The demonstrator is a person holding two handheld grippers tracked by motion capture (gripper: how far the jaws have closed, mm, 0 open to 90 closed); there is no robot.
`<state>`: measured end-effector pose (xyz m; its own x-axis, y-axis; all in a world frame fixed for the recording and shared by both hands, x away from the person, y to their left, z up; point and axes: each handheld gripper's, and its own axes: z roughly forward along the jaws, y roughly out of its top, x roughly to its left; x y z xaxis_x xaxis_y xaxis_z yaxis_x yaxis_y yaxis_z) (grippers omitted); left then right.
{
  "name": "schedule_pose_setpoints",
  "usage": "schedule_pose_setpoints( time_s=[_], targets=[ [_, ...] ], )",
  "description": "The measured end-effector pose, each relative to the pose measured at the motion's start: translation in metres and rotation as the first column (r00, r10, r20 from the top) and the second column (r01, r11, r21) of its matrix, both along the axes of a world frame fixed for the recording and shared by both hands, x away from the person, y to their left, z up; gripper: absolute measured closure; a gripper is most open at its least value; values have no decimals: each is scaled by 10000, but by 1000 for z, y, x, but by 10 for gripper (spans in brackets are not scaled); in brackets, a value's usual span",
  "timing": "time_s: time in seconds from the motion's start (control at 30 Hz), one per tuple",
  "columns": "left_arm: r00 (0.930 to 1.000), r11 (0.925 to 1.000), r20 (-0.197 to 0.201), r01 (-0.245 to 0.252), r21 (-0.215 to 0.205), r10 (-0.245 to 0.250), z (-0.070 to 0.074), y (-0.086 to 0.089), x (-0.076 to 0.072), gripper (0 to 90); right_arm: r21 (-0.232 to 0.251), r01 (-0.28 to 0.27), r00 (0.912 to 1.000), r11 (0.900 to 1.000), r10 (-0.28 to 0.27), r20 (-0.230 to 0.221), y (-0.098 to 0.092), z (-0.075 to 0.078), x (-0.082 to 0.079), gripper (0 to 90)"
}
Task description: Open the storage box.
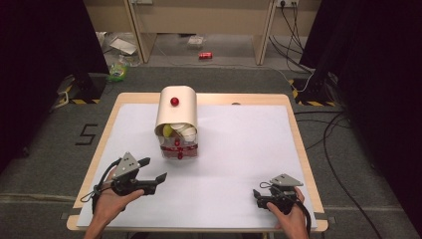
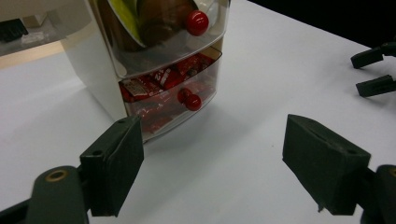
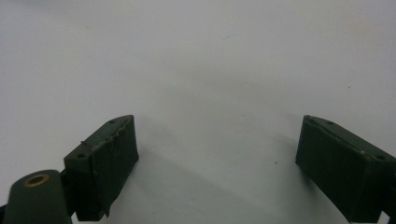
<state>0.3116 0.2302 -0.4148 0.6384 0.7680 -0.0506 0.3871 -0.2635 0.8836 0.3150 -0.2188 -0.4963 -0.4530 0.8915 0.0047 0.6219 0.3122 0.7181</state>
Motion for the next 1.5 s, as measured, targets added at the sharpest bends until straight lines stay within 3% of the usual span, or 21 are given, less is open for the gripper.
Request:
schedule_pose_setpoints(
  time_s=[0.8, 1.23, 1.5],
  targets=[
    [9966, 9995, 766, 281, 144, -291, 28, -20, 13, 223, -7, -25, 10000, 10000, 25, -5, 0, 0, 0, 127],
    [9958, 9993, 830, 375, 65, -379, 38, -29, 26, 237, -12, -37, 10000, 10000, 37, -22, 0, 0, 0, 125],
    [9950, 9987, 921, 361, 354, -392, 38, -36, 33, 244, -13, -50, 10000, 10000, 50, -23, 0, 0, 0, 123]
  ],
)
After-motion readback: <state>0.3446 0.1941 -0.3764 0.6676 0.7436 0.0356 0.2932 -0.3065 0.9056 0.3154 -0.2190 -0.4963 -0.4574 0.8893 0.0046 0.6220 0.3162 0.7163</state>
